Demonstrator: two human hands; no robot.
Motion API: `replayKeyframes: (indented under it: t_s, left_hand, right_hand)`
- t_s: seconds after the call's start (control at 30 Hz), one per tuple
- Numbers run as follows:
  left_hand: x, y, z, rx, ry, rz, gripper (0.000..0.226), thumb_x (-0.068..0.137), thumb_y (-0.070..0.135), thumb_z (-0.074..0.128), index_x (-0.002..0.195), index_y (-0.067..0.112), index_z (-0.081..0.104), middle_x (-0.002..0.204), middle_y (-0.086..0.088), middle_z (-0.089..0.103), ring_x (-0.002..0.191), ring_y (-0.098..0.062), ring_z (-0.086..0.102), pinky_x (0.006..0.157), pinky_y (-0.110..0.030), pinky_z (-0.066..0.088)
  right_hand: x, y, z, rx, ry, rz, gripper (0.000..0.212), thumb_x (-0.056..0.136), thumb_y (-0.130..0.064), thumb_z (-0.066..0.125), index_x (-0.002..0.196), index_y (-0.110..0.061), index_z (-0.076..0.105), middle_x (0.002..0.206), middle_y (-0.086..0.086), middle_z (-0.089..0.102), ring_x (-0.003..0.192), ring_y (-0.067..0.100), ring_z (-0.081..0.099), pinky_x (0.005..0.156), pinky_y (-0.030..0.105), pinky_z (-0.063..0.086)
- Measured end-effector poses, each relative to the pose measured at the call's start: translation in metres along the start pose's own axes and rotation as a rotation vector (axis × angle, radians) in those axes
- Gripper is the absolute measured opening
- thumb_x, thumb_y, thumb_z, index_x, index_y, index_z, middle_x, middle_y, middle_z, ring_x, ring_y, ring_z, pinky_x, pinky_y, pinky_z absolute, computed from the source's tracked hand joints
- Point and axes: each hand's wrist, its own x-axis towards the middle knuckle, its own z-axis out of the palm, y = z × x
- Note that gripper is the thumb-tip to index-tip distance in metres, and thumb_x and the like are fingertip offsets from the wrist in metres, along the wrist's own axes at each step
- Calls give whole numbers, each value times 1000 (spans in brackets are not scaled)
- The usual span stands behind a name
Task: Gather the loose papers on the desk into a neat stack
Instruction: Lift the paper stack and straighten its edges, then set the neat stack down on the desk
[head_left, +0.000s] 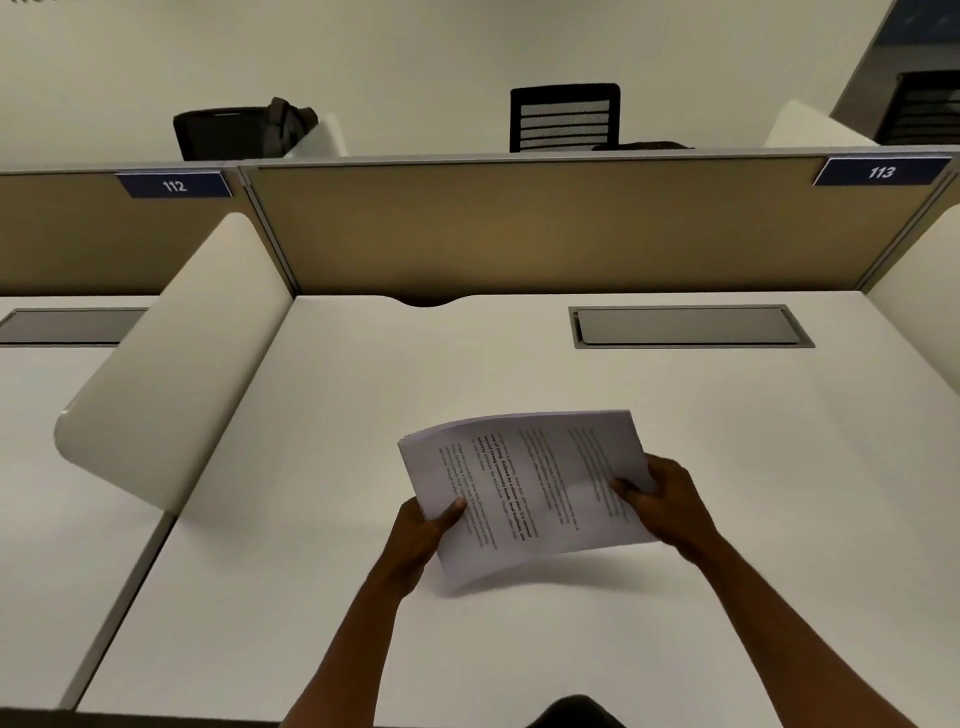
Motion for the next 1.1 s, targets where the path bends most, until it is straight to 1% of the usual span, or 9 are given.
replayKeyframes:
  t_s: [0.13,0.23,0.33,0.47,0.63,0.77,0.87,1.0,1.1]
  left_hand:
    - [-6,26,-3,65,255,60,81,74,48,83,143,28,48,134,-7,63,117,-27,65,92,-42,57]
    - [-11,64,-12,411,543,346,92,74,55,79,151,32,36,148,0,50,137,-20,47,110,-39,41]
    - [-16,111,-9,803,304,572,86,73,66,75,147,33,45,149,9,52,139,-8,44,113,-31,35]
    - [-14,140,13,992,-149,347,78,78,62,72,146,35,46,140,4,63,127,-15,60,106,-42,51]
    - [-17,122,14,596,-290,147,30,96,32,64,121,15,67,113,-7,77,98,-28,76,88,-51,61]
    - [-23,106,2,347,-204,124,29,95,28,65,114,7,69,105,-17,78,92,-39,76,81,-53,62]
    - [-24,95,-16,148,-143,109,37,91,30,68,117,5,68,111,-21,75,98,-41,74,82,-51,62]
    - [-22,84,-28,-29,-126,76,43,90,30,70,124,4,66,122,-22,71,109,-41,70,85,-49,61]
    - [-20,78,-29,-101,-88,44,41,89,27,70,123,4,68,122,-22,71,108,-37,72,83,-44,61]
  right_hand:
    - [23,-36,-28,-44,-156,-10,26,86,-9,71,112,-10,72,106,7,74,95,24,71,87,45,57]
    - [37,-61,-46,-117,-279,-4,21,86,-10,70,107,-12,72,103,8,75,93,27,72,85,48,57]
    - [47,-88,-48,-211,-411,-11,20,87,-14,70,107,-11,71,103,9,74,90,29,73,84,47,58]
    - [57,-129,-39,-348,-538,-52,12,83,-16,74,95,-16,73,92,4,75,86,27,73,74,34,59]
    - [65,-158,-31,-395,-671,-57,23,81,-20,76,104,-17,73,100,5,77,89,26,75,83,43,62]
    - [67,-150,-46,-131,-640,-54,49,72,-49,82,115,-30,69,105,-5,77,95,17,74,79,35,62]
    - [55,-107,-46,222,-571,45,75,69,-66,74,130,-24,60,120,12,72,113,29,67,97,51,52]
    - [9,-55,15,401,-700,105,61,90,-49,56,142,-17,49,137,13,62,132,33,54,113,56,37]
    - [-16,-48,51,622,-593,188,49,101,-46,42,140,-19,53,141,19,57,132,43,51,110,62,38]
